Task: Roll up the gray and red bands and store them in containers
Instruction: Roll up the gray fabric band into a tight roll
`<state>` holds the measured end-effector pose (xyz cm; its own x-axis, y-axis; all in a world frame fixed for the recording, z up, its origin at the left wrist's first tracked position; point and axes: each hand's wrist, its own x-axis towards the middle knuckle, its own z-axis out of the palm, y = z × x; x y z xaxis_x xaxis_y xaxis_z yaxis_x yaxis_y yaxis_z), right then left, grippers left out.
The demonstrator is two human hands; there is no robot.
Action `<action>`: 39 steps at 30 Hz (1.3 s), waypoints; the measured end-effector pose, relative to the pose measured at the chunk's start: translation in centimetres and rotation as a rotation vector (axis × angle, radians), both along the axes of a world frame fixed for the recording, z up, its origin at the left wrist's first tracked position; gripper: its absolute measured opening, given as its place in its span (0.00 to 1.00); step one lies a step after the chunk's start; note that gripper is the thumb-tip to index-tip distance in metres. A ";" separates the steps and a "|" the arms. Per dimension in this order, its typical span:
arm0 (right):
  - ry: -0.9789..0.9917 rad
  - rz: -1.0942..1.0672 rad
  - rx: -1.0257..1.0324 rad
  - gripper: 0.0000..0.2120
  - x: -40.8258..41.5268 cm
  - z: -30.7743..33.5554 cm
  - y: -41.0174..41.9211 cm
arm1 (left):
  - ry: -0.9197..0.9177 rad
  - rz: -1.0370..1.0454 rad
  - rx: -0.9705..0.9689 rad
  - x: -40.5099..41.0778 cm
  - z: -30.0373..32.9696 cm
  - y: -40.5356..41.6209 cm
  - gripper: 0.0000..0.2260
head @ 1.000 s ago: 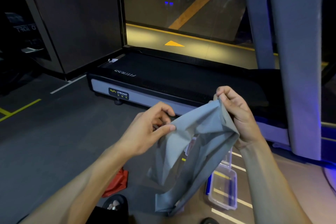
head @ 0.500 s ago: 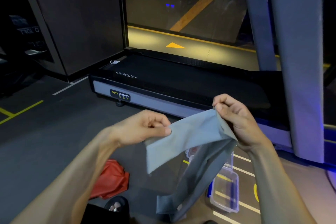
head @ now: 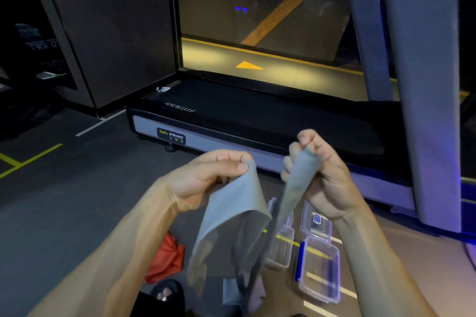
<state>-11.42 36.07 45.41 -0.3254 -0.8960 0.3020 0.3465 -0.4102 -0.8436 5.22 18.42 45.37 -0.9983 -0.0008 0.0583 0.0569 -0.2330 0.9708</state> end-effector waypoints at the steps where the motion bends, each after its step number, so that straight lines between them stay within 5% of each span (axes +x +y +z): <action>1: -0.040 0.057 -0.058 0.07 0.4 0.5 -0.2 | -0.017 0.006 -0.012 0.0 -0.1 0.0 0.04; 4: -0.030 0.131 -0.120 0.07 2.0 1.5 -1.1 | -0.061 -0.003 -0.036 -0.2 -0.5 0.0 0.05; 10: 0.707 -0.239 0.185 0.03 3.5 -0.5 -2.7 | -0.085 0.051 -0.092 -0.8 -1.4 -0.4 0.15; 15: 0.610 -0.129 0.332 0.03 3.8 -1.3 -2.4 | -0.091 0.098 -0.269 -0.8 -1.4 -0.2 0.12; 20: 0.807 -0.129 0.423 0.03 2.5 -0.8 -1.5 | -0.135 0.075 -0.334 -0.2 -1.6 -0.1 0.05; 31: 0.250 -0.242 0.173 0.02 0.6 0.5 0.2 | -0.146 0.066 -0.598 0.6 -1.2 0.1 0.14; 39: 0.187 -0.265 0.155 0.02 0.1 0.5 0.7 | -0.101 0.107 -0.539 0.2 -1.3 0.3 0.05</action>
<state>-11.34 36.73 45.95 -0.5043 -0.8280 0.2453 0.0791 -0.3271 -0.9417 5.46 18.68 44.07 -0.9950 -0.0988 -0.0177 -0.0467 0.2997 0.9529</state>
